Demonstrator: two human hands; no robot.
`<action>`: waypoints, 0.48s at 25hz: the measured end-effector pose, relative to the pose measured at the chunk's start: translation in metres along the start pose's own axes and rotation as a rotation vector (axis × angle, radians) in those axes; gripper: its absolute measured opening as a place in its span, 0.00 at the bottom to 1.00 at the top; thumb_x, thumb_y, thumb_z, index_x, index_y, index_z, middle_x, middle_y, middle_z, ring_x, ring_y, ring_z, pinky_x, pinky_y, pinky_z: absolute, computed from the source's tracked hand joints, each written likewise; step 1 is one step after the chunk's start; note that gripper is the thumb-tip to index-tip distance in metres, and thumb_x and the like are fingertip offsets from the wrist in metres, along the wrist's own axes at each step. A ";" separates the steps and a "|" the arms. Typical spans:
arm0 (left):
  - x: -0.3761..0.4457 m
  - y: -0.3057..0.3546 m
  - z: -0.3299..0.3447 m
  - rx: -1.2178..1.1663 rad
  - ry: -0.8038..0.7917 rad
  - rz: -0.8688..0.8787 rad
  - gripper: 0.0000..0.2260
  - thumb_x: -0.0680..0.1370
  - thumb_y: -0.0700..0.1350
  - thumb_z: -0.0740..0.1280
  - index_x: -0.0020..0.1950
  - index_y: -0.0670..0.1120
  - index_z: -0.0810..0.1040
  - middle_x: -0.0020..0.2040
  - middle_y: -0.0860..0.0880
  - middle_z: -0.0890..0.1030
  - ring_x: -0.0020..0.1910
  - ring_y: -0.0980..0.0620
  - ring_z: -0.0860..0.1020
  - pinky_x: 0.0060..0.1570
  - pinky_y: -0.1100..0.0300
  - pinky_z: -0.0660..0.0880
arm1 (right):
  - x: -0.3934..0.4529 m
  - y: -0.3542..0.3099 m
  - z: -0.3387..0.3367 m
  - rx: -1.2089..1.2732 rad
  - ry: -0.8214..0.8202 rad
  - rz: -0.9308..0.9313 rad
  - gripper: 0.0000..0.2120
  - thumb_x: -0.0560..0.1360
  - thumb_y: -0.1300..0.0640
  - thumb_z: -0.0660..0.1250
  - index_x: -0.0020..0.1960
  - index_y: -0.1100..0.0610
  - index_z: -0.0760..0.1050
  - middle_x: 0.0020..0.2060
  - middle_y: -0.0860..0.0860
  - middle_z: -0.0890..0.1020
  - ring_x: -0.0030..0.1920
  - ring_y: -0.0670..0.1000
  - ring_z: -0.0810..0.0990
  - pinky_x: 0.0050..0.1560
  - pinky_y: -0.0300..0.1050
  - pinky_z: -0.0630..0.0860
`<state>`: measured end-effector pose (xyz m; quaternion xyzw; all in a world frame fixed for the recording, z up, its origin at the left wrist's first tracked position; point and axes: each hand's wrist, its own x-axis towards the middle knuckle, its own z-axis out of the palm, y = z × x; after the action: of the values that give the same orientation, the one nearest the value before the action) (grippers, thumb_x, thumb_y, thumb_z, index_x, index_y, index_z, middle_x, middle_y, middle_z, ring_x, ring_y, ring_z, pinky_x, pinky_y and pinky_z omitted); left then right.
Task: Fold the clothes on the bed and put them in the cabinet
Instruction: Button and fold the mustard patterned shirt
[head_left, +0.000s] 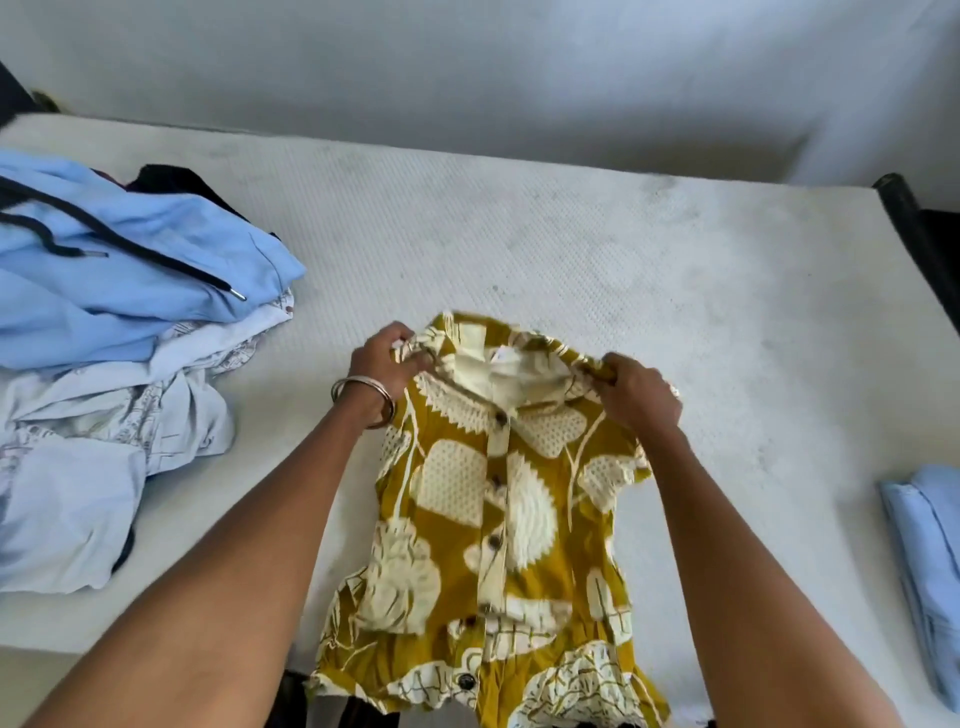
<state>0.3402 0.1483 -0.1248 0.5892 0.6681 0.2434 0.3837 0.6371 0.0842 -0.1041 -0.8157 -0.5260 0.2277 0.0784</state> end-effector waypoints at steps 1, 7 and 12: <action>0.005 0.018 -0.013 -0.003 0.070 0.067 0.14 0.73 0.48 0.73 0.55 0.45 0.76 0.48 0.47 0.80 0.51 0.44 0.79 0.41 0.61 0.67 | 0.006 -0.009 -0.020 -0.036 0.067 -0.005 0.10 0.80 0.43 0.61 0.53 0.49 0.74 0.44 0.53 0.77 0.45 0.58 0.76 0.43 0.48 0.68; 0.021 0.179 -0.112 0.483 0.507 0.425 0.12 0.79 0.44 0.62 0.62 0.44 0.66 0.48 0.37 0.80 0.46 0.33 0.78 0.38 0.49 0.69 | 0.010 -0.086 -0.185 0.034 0.487 -0.136 0.13 0.81 0.53 0.57 0.64 0.47 0.69 0.54 0.61 0.79 0.54 0.66 0.78 0.47 0.54 0.71; 0.008 0.284 -0.187 0.515 0.796 0.505 0.16 0.82 0.41 0.56 0.69 0.42 0.61 0.47 0.35 0.79 0.43 0.33 0.78 0.41 0.47 0.73 | -0.007 -0.127 -0.295 0.311 0.700 -0.330 0.12 0.77 0.57 0.59 0.60 0.48 0.71 0.51 0.61 0.81 0.52 0.65 0.78 0.50 0.56 0.74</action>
<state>0.3613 0.2330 0.2042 0.6687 0.6375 0.3611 -0.1268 0.6636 0.1660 0.2054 -0.7271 -0.5506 -0.0020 0.4101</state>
